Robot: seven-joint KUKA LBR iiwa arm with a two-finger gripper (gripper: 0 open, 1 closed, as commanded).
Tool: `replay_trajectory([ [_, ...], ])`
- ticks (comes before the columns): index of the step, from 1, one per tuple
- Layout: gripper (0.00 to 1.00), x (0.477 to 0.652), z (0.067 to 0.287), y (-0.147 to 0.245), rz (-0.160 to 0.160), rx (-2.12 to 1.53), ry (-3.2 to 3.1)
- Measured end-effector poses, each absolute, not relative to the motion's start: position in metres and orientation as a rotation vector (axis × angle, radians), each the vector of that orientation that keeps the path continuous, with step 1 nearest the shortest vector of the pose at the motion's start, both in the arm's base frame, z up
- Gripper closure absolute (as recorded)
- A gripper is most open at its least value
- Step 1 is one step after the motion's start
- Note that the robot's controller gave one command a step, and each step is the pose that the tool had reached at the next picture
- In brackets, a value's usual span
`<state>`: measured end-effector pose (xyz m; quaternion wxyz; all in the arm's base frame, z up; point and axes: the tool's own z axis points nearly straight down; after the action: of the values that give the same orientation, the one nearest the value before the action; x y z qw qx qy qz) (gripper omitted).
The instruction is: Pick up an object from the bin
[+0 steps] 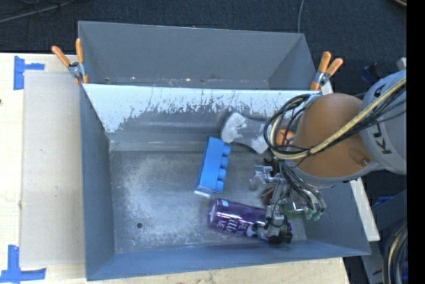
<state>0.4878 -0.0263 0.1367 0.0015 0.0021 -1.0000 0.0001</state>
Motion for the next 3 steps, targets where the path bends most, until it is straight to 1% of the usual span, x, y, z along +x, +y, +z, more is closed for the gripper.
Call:
replay_trajectory([
  [1, 0.00, 0.488, 0.136, -0.026, 0.000, 0.006, -3.139],
  [2, 0.00, 0.481, 0.097, -0.031, -0.001, -0.036, -3.132],
  [3, 0.00, 0.480, 0.085, -0.057, -0.002, 0.178, -3.136],
])
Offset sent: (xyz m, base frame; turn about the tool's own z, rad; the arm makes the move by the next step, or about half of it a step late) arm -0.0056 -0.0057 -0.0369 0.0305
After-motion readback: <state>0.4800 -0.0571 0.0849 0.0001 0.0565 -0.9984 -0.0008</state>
